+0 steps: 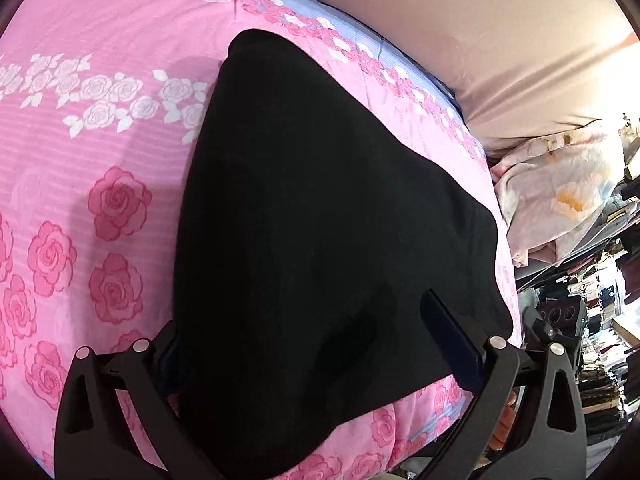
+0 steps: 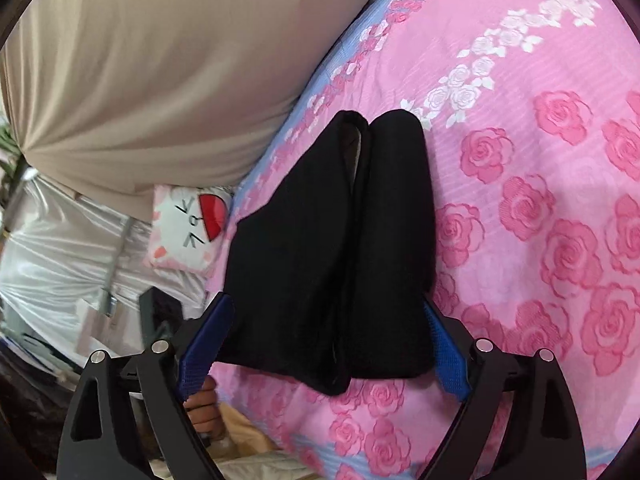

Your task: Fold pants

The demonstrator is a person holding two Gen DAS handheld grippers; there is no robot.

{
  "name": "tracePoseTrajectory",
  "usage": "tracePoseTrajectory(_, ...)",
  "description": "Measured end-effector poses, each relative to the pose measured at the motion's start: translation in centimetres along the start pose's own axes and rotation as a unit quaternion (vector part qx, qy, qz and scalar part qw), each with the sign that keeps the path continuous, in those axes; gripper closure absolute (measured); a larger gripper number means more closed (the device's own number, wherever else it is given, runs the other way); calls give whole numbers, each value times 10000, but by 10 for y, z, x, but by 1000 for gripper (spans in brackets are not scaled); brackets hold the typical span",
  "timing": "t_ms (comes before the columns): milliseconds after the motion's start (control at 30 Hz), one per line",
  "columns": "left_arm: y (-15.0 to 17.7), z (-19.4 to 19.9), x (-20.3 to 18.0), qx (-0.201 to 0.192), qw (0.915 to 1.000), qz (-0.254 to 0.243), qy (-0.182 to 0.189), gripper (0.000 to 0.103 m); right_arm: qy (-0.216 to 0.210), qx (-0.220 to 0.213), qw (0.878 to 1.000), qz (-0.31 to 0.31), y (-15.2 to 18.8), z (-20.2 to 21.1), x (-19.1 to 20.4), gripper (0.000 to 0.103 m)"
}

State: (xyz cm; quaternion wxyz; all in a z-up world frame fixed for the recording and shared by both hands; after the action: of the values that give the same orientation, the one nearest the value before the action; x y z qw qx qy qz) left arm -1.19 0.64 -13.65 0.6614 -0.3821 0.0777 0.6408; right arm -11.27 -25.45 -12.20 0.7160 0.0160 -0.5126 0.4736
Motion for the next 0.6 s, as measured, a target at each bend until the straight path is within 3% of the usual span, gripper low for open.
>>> tracePoseTrajectory(33, -1, 0, 0, -43, 9999, -46, -103, 13, 163, 21, 9997, 192, 0, -5, 1, 15)
tracePoseTrajectory(67, -1, 2, 3, -86, 9995, -99, -275, 37, 443, 95, 9980, 431, 2, -13, 4, 26)
tracePoseTrajectory(100, -2, 3, 8, -124, 9987, -168, -467, 51, 593, 118, 9968, 521, 3, -16, 2, 53)
tracePoseTrajectory(167, -3, 9, 11, -151, 9996, -20, -241, 68, 609, 84, 9968, 518, 4, -15, 4, 60)
tracePoseTrajectory(267, -4, 19, 3, -167, 9999, -11, 1, 73, 681, 2, 9956, 645, 7, -2, 15, 65)
tracePoseTrajectory(467, 4, 60, -46, -241, 9960, -825, 225, 74, 498, -122, 9931, 1057, 10, 42, 60, 66)
tracePoseTrajectory(600, 6, 104, -73, -415, 9891, -1228, 702, 74, 335, -389, 9879, 1466, 4, 75, 101, 66)
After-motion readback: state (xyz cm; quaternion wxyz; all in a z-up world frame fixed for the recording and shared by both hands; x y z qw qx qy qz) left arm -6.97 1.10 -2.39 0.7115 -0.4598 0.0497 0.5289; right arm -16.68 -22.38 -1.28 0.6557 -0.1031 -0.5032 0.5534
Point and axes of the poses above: each gripper's, at about its wrist camera, not at the fingertips, and z roughly against the way its jaws point, x to its left, y to its underside, the point moved 6 cm from there along -z, roughly the way its jaws point, and after that the axes turned 5 degrees about -x, right-handed, at the moved point
